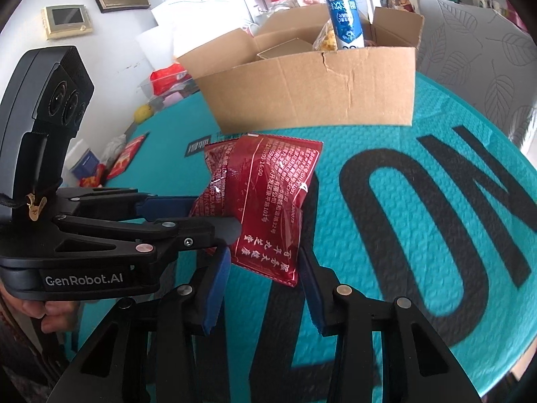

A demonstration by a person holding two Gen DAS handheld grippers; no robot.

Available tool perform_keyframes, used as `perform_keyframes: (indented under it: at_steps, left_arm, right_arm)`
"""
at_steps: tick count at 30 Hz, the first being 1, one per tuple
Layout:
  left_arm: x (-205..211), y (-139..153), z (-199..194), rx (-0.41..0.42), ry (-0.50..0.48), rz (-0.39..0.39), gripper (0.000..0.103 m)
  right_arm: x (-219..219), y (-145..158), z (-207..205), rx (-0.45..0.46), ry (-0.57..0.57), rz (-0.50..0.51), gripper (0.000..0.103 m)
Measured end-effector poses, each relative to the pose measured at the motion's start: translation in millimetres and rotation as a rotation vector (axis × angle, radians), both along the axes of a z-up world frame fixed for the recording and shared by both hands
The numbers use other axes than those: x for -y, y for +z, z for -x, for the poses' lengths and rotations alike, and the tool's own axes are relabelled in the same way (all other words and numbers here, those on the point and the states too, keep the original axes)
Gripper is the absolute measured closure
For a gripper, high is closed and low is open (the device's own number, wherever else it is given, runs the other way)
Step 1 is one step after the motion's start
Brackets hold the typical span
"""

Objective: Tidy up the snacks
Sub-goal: 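Grasp the red snack packet with the left tool while the right tool also grips it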

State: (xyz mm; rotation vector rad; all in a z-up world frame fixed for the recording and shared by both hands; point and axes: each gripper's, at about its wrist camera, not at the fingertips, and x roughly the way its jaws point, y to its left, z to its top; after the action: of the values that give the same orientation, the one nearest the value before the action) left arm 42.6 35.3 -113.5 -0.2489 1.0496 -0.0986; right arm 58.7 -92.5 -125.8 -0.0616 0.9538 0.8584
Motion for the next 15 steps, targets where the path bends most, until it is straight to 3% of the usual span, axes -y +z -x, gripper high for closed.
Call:
perform_keyframes:
  at_steps: [11, 12, 15]
  left_arm:
    - [1.1, -10.5, 31.5, -0.026, 0.022, 0.045, 0.063]
    - [0.4, -10.0, 32.0, -0.024, 0.026, 0.044, 0.063]
    - [3.1, -8.3, 32.9, -0.026, 0.029, -0.001, 0.063]
  right_arm:
    - [20.7, 4.7, 24.3, 0.0, 0.001, 0.004, 0.061]
    - [21.4, 4.5, 23.7, 0.001, -0.005, 0.005, 0.06]
    - [22.7, 5.5, 19.0, -0.007, -0.02, -0.005, 0.041]
